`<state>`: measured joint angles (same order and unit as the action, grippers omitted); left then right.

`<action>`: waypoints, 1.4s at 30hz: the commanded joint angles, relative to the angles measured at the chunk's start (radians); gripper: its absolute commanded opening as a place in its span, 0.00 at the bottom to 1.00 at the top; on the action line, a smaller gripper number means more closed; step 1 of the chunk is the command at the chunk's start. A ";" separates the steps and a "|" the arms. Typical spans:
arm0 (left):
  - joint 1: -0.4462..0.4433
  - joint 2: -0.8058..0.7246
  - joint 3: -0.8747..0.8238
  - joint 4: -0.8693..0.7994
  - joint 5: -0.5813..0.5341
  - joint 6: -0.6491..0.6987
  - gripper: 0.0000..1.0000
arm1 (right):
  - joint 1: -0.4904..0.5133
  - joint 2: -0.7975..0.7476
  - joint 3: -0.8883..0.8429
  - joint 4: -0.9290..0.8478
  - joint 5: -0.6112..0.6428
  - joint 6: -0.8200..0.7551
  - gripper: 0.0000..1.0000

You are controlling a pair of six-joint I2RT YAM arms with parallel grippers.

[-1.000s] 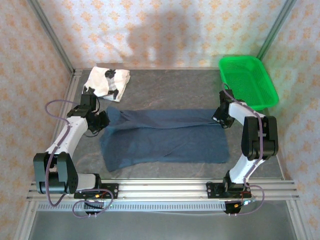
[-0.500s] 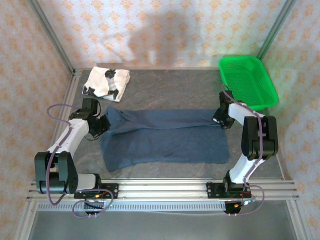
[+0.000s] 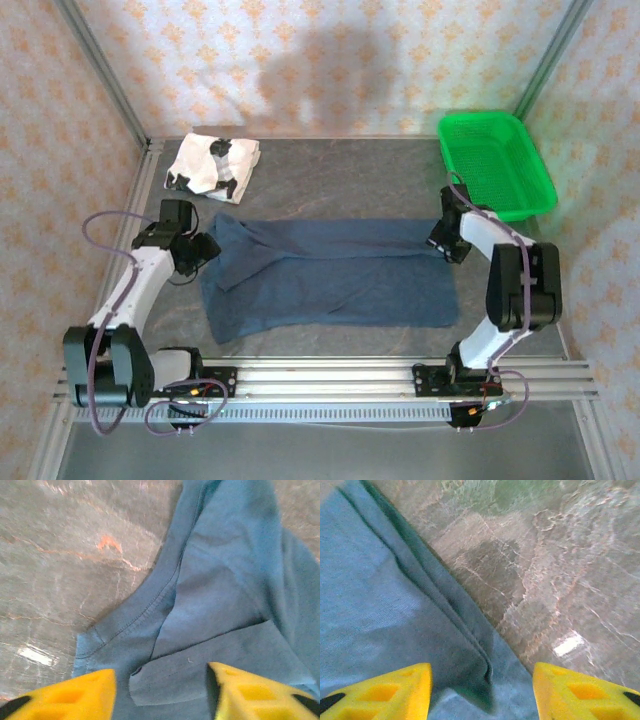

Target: Fold and stack the t-shirts

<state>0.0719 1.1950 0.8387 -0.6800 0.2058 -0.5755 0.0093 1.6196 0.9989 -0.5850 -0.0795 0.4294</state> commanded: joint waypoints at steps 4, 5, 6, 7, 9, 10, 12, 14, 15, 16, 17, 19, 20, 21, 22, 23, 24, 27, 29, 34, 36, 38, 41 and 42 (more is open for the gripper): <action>-0.034 -0.055 0.067 0.027 0.026 0.003 0.65 | 0.010 -0.183 -0.008 0.014 -0.107 -0.056 0.69; -0.049 -0.042 0.082 0.034 0.051 0.017 0.66 | 0.017 -0.203 -0.008 0.032 -0.156 -0.076 0.72; -0.065 -0.025 0.099 0.029 0.060 0.030 0.66 | 0.025 -0.216 -0.008 0.048 -0.207 -0.098 0.73; -0.089 -0.003 0.120 0.020 0.063 0.056 0.66 | 0.034 -0.229 -0.008 0.071 -0.274 -0.124 0.75; -0.141 0.045 0.158 0.007 0.081 0.117 0.67 | 0.054 -0.249 -0.012 0.109 -0.397 -0.157 0.76; -0.167 0.078 0.184 -0.010 0.085 0.144 0.67 | 0.063 -0.260 -0.018 0.127 -0.449 -0.166 0.77; -0.204 0.149 0.232 -0.065 0.075 0.197 0.67 | 0.079 -0.282 -0.037 0.159 -0.517 -0.174 0.78; -0.216 0.221 0.258 -0.099 0.079 0.228 0.65 | 0.091 -0.307 -0.063 0.190 -0.575 -0.182 0.80; -0.218 0.245 0.262 -0.099 0.091 0.236 0.64 | 0.097 -0.316 -0.070 0.192 -0.591 -0.187 0.81; -0.222 0.270 0.269 -0.098 0.103 0.249 0.63 | 0.104 -0.327 -0.076 0.189 -0.608 -0.197 0.87; -0.226 0.297 0.277 -0.101 0.099 0.262 0.62 | 0.111 -0.339 -0.081 0.184 -0.620 -0.207 0.90; -0.232 0.347 0.292 -0.111 0.090 0.288 0.56 | 0.121 -0.360 -0.091 0.179 -0.644 -0.217 0.93; -0.236 0.374 0.300 -0.114 0.087 0.305 0.54 | 0.125 -0.373 -0.097 0.181 -0.657 -0.217 0.94; -0.241 0.394 0.309 -0.117 0.082 0.320 0.53 | 0.128 -0.384 -0.102 0.182 -0.665 -0.215 0.96; -0.246 0.417 0.319 -0.120 0.067 0.333 0.51 | 0.130 -0.394 -0.108 0.186 -0.677 -0.212 0.97; -0.250 0.441 0.331 -0.119 0.059 0.345 0.51 | 0.134 -0.404 -0.112 0.190 -0.686 -0.206 0.98; -0.253 0.458 0.338 -0.114 0.057 0.352 0.50 | 0.137 -0.410 -0.114 0.190 -0.692 -0.202 0.99; -0.263 0.513 0.366 -0.099 0.056 0.381 0.47 | 0.146 -0.414 -0.120 0.184 -0.700 -0.196 0.99; -0.269 0.547 0.384 -0.101 0.038 0.396 0.46 | 0.148 -0.415 -0.125 0.179 -0.703 -0.196 0.99; -0.272 0.589 0.401 -0.083 0.002 0.408 0.43 | 0.149 -0.430 -0.130 0.175 -0.705 -0.196 0.99; -0.276 0.605 0.409 -0.076 0.008 0.409 0.42 | 0.148 -0.431 -0.129 0.170 -0.703 -0.199 0.99; -0.282 0.627 0.422 -0.076 0.003 0.414 0.42 | 0.149 -0.431 -0.129 0.166 -0.701 -0.201 0.99; -0.287 0.649 0.432 -0.067 -0.001 0.413 0.39 | 0.148 -0.430 -0.129 0.171 -0.700 -0.199 0.99; -0.287 0.654 0.437 -0.065 -0.004 0.412 0.38 | 0.148 -0.429 -0.130 0.171 -0.700 -0.199 1.00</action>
<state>-0.2062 1.8343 1.2461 -0.7498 0.2413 -0.1814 0.1528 1.2102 0.8761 -0.4217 -0.7677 0.2382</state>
